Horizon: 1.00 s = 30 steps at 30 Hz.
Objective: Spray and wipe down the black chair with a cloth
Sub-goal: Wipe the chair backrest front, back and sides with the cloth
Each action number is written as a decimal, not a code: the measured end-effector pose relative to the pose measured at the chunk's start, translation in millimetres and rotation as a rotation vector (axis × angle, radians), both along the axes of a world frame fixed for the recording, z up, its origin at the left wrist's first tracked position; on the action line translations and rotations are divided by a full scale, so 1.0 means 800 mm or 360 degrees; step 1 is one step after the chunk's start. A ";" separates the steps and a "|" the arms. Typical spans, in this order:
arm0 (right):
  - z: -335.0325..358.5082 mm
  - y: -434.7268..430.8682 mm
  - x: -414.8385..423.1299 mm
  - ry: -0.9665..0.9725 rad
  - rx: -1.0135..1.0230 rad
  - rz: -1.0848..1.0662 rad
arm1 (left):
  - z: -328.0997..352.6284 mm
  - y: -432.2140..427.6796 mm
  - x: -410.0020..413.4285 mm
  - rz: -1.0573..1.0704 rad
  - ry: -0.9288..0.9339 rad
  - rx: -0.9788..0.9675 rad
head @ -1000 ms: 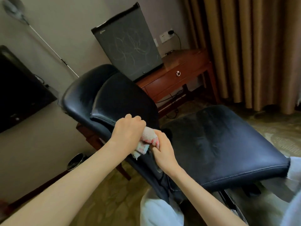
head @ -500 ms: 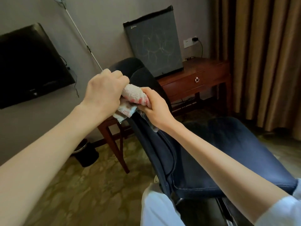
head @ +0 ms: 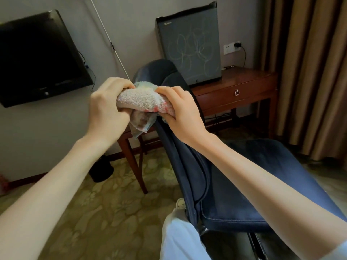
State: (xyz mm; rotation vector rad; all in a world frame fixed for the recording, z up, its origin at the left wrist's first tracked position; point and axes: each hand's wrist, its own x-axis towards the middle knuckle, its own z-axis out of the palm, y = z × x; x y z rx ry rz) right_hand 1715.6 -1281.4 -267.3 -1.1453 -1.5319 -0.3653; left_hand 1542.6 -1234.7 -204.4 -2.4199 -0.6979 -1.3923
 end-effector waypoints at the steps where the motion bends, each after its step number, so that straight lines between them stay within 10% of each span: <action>1: -0.002 -0.003 -0.001 -0.0008 0.0006 -0.0011 | -0.006 -0.001 0.000 -0.0021 -0.0060 -0.0013; 30: -0.310 -0.055 0.003 0.0016 -0.0246 -0.0359 | -0.331 -0.023 0.038 -0.0286 -0.0231 -0.0831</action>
